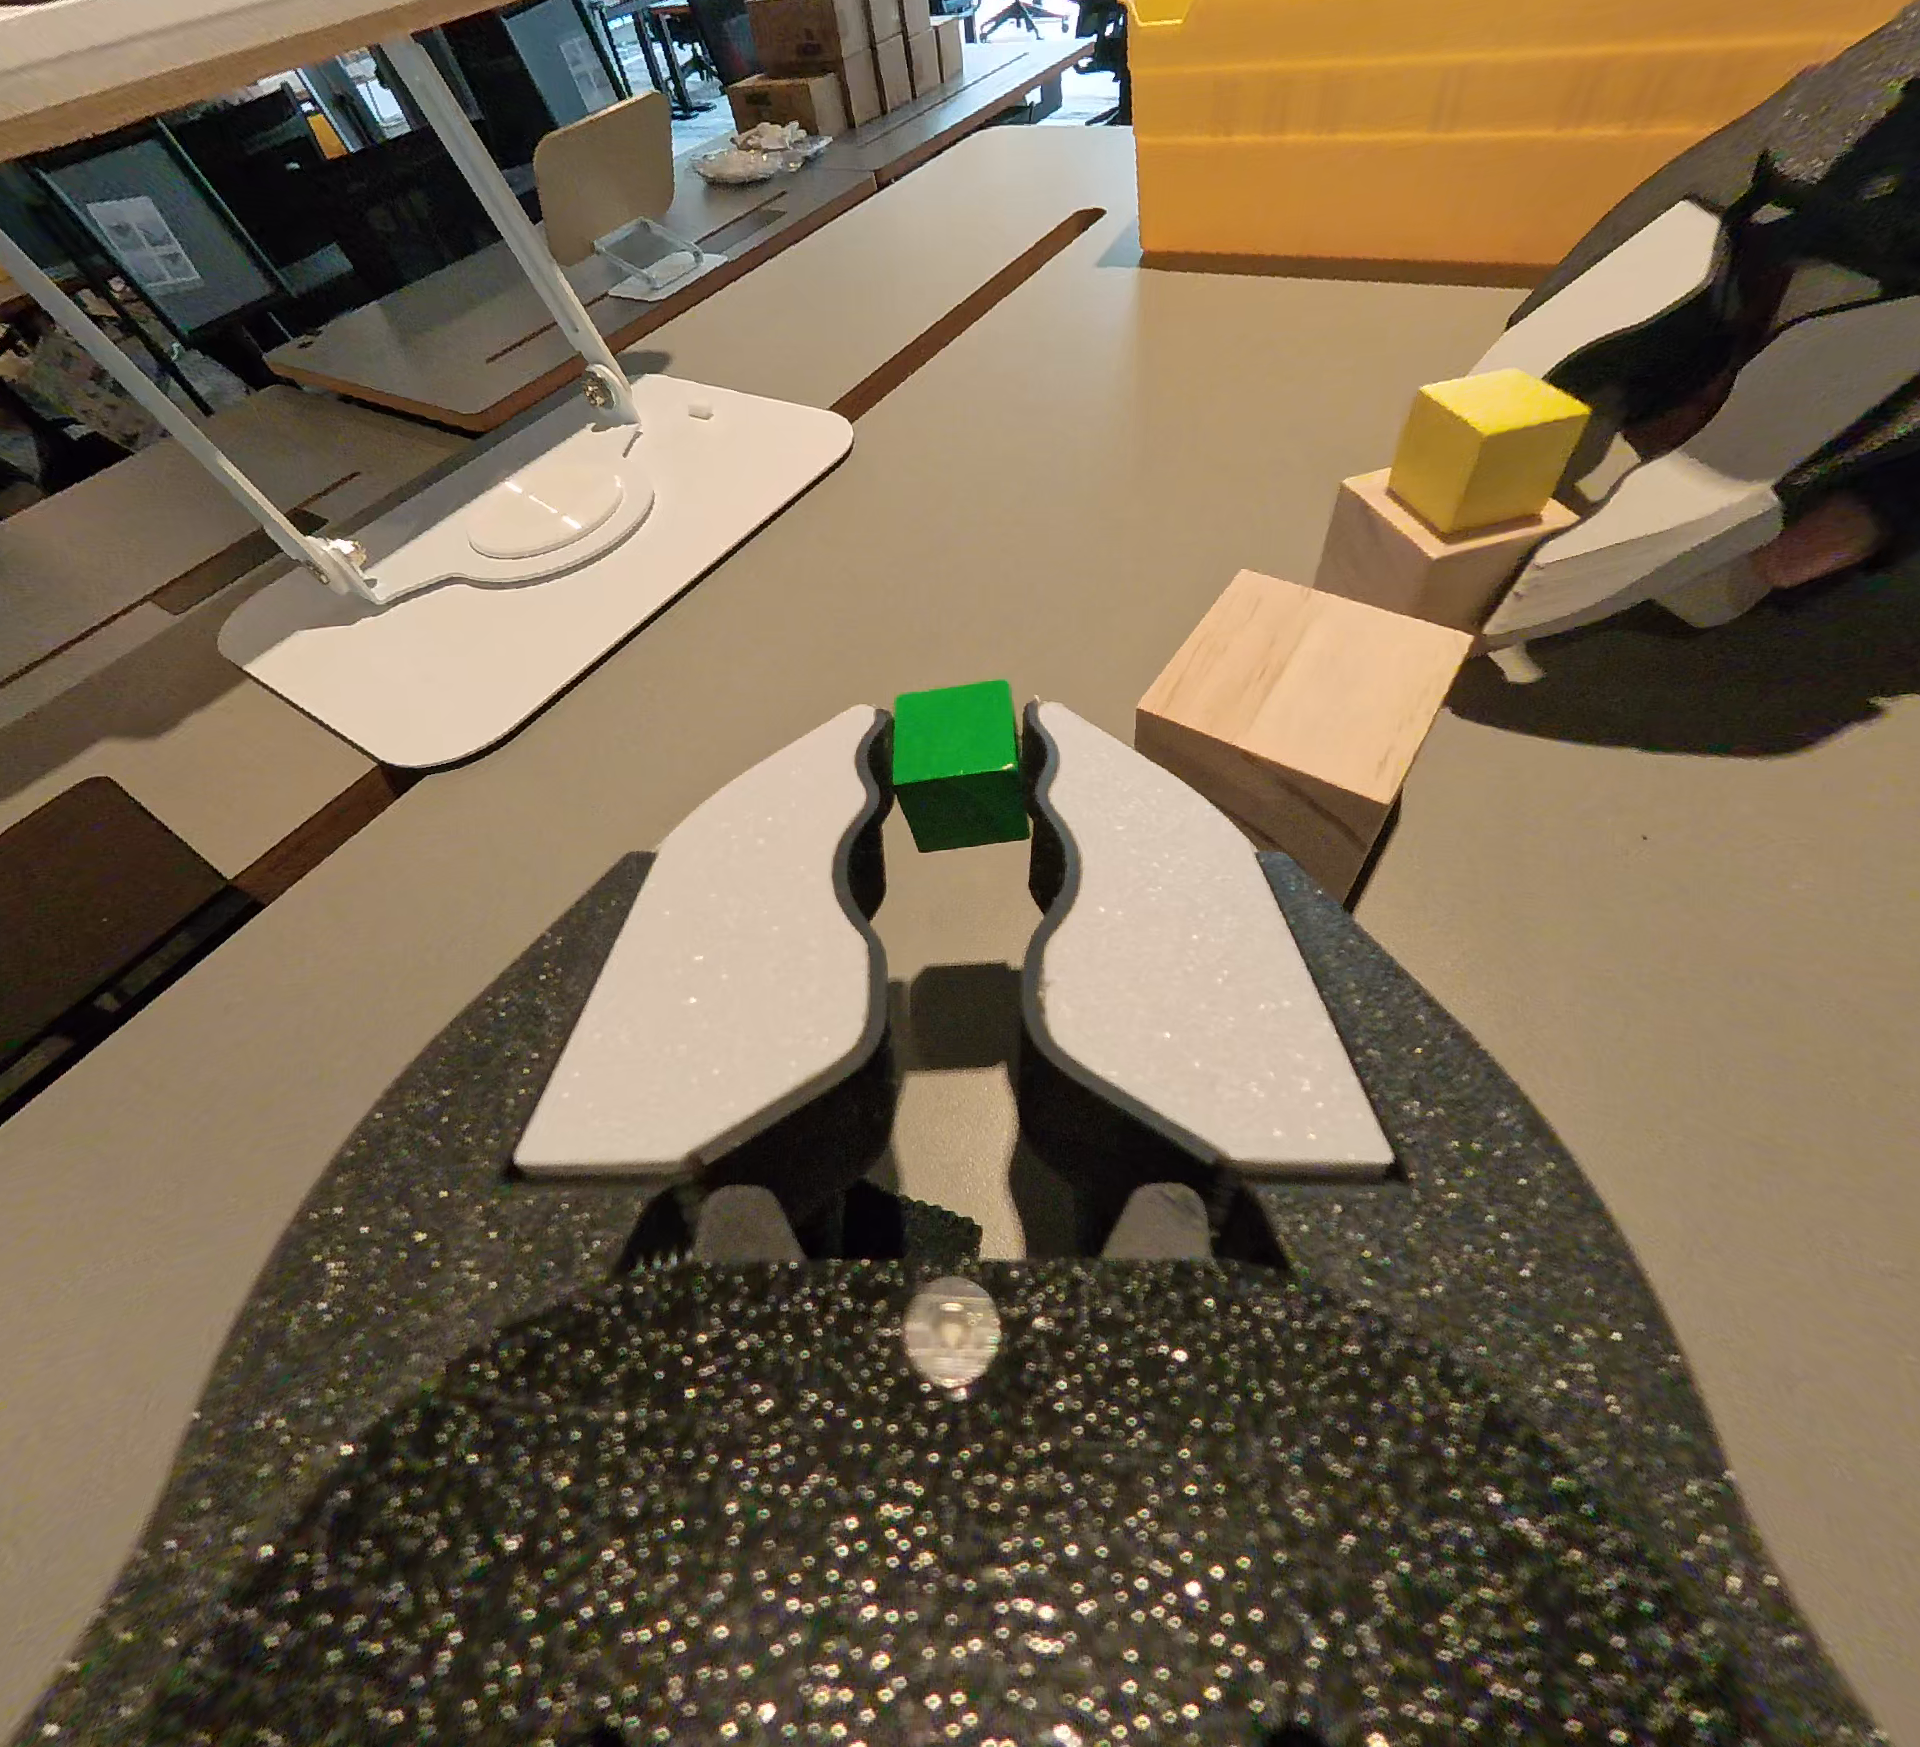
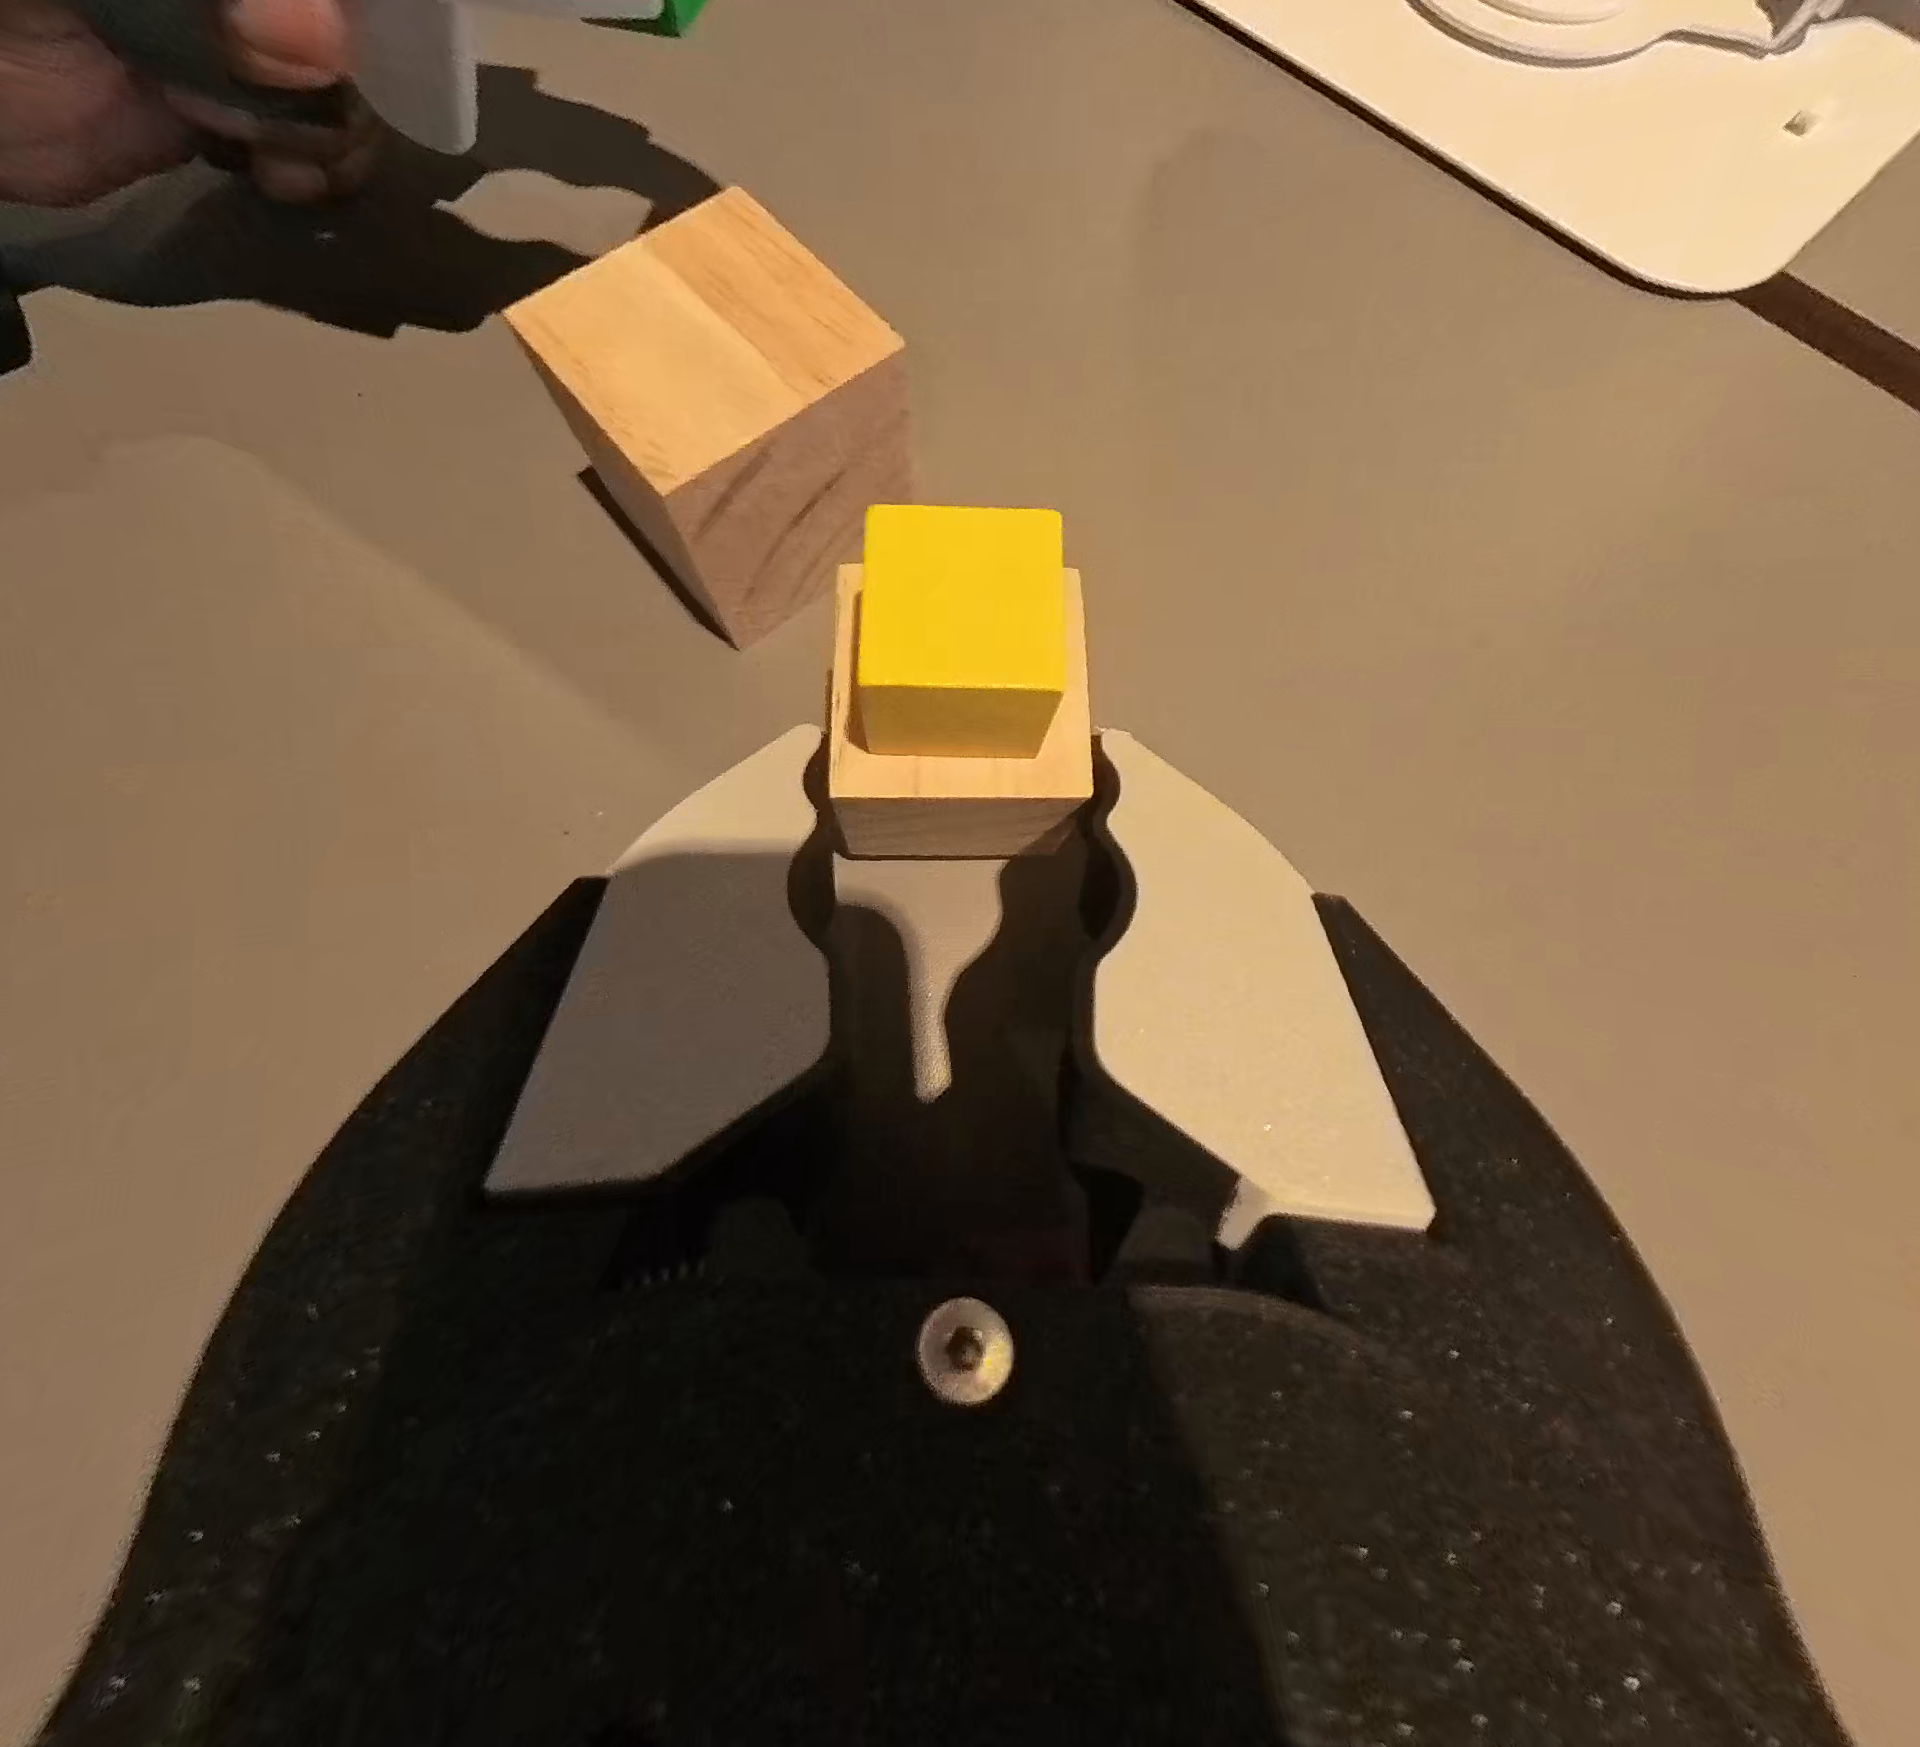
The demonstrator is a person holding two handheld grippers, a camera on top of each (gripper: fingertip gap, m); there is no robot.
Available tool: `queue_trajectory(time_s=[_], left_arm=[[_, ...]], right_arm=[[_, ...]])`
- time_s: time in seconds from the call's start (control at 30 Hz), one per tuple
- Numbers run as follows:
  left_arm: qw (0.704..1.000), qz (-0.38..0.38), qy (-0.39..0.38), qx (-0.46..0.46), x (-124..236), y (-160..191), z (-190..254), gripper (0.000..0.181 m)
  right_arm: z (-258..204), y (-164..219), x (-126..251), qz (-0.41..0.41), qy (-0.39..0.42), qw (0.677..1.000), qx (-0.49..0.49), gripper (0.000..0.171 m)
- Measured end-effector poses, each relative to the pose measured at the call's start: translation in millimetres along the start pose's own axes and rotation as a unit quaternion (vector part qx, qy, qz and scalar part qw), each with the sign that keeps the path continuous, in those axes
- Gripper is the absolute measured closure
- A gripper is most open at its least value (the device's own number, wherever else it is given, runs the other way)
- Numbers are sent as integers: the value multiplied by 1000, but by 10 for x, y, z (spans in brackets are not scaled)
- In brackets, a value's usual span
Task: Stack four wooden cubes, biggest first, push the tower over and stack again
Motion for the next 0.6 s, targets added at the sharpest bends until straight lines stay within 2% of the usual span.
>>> queue_trajectory(time_s=[0.3, 0.6], left_arm=[[1000, 11, 4, 7, 24, -12, -11, 158], [1000, 19, 15, 16, 44, -18, -22, 158]], right_arm=[[12, -51, 55, 8, -63, 997, 49, 126], [26, -416, 216, 16, -163, 982, 94, 126]])
Point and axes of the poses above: each gripper's, where its closed fingertips meet, x back along the fingers, y out of its underside, z = x × y across the jaws, the point moved 7 cm from there along x, back along the fingers, and after that the axes turned 1 degree about -x, right-handed, at the moved point
